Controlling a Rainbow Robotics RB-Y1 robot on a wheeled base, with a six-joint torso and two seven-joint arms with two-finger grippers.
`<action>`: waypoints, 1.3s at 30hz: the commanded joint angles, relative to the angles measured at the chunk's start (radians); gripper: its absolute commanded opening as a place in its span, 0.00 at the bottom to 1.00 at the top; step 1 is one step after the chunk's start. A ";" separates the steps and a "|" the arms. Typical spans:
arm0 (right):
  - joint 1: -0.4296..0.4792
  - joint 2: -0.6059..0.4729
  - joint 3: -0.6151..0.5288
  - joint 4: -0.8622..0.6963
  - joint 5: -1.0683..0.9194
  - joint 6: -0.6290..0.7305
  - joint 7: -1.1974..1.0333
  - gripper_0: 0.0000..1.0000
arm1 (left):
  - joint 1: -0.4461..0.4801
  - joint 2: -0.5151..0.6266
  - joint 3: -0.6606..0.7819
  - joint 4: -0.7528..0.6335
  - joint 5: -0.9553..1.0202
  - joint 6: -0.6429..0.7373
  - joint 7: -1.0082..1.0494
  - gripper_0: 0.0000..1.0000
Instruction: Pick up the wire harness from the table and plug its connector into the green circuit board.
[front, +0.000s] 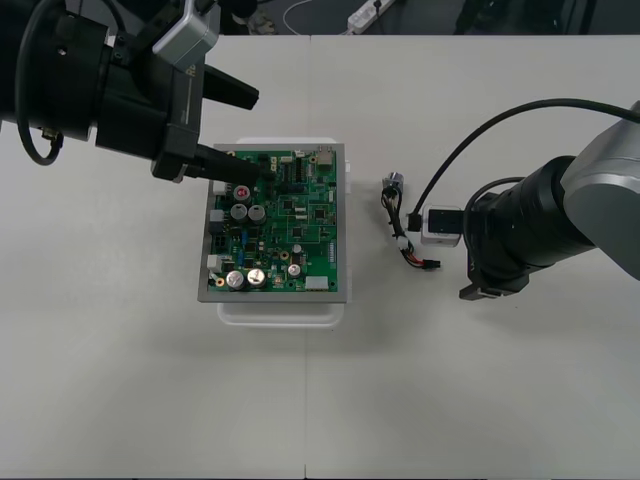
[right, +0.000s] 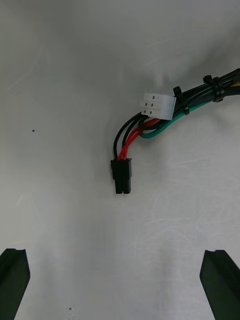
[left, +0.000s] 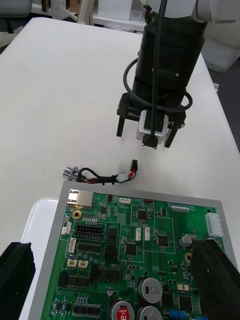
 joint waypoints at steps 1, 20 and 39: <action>-0.037 0.026 0.024 -0.008 0.034 -0.004 -0.012 1.00 | -0.068 -0.008 -0.028 -0.029 -0.013 0.051 -0.017 0.91; -0.049 0.093 0.081 0.039 0.151 -0.004 -0.064 1.00 | -0.070 -0.034 -0.028 -0.057 -0.005 0.051 -0.046 0.92; -0.055 0.135 0.124 0.076 0.223 -0.004 -0.073 1.00 | -0.070 -0.034 -0.028 -0.057 -0.005 0.051 -0.046 0.91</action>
